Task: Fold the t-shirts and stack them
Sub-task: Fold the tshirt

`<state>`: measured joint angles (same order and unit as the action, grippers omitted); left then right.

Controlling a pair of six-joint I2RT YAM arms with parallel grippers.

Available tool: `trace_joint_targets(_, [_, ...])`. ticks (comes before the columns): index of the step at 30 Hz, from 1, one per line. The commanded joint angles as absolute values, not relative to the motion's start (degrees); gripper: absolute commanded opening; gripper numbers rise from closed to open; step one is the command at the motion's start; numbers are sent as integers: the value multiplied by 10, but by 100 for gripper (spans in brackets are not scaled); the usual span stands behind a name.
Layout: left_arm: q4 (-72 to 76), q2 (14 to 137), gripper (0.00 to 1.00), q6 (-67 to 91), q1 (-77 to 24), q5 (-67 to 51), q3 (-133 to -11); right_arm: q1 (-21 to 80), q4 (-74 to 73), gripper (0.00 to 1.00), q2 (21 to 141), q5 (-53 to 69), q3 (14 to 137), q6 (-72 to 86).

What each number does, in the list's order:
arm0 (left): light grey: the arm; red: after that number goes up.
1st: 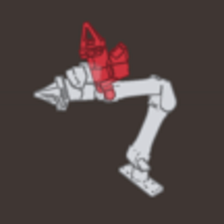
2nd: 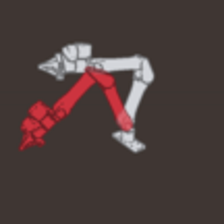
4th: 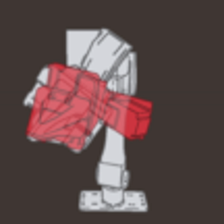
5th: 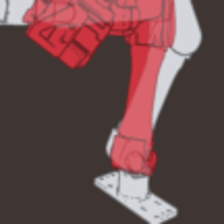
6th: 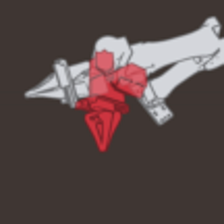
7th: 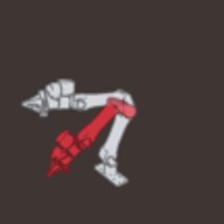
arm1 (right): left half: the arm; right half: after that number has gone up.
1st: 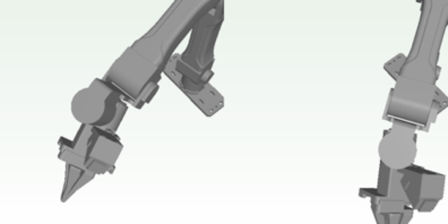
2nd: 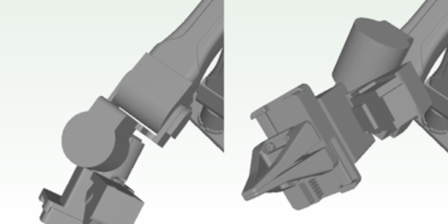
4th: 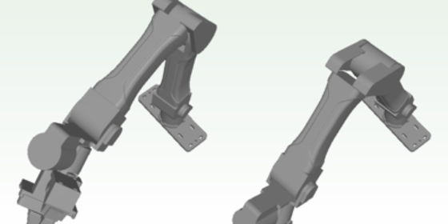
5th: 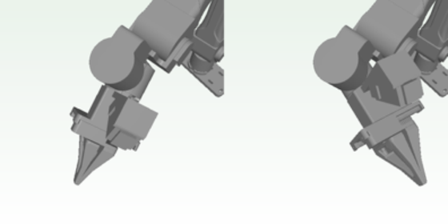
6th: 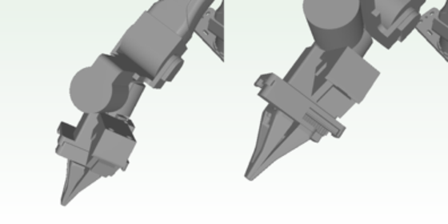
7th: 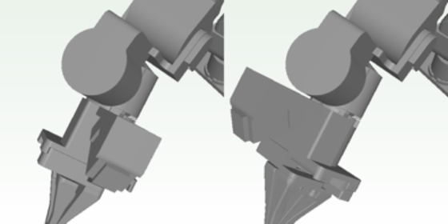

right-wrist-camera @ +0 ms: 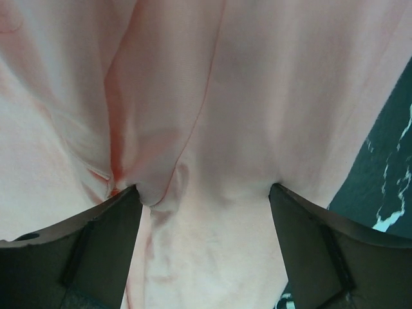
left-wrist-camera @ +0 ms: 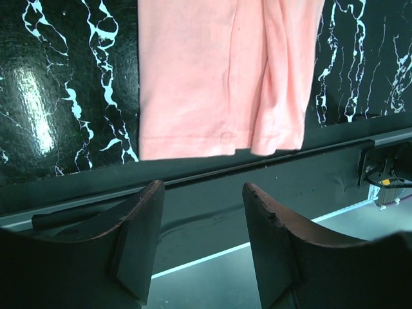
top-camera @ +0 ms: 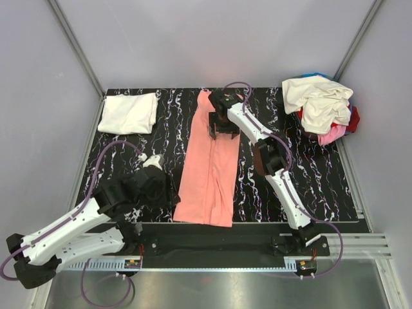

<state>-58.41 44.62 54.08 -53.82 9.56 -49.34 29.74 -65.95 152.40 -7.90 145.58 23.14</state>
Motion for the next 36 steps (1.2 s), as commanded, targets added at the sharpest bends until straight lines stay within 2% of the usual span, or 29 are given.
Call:
trace_joint_targets(1, [-544,453,57,523,-532,89,-484,296,-660,87,1610,-112,1538,175])
trace_joint_targets(6, [-507,465,56,521,-526,66,-466,296,-539,94,1584,-133,1506,105])
trace_joint_targets(12, [-471,477,54,533,-525,34,-447,296,-520,100,1513,-172,1511,67])
trace_joint_targets(15, [-459,475,54,539,-525,30,-440,297,-512,100,1420,-150,1437,76])
trace_joint_targets(20, [-483,473,54,522,-525,39,-463,296,-479,98,1230,-100,1246,128])
trace_joint_targets(25, [-634,492,58,445,-519,162,-582,301,-407,94,1037,-2,973,247])
trace_joint_targets(30, [-613,476,56,365,-505,217,-592,357,-339,85,926,33,739,347])
trace_joint_targets(32, [-597,464,55,330,-501,225,-577,378,-322,76,894,46,686,374])
trace_joint_targets(33, [-584,460,56,323,-500,238,-570,400,-292,67,885,54,632,401])
trace_joint_targets(36, [-552,442,55,324,-500,245,-541,434,-256,61,870,69,556,435])
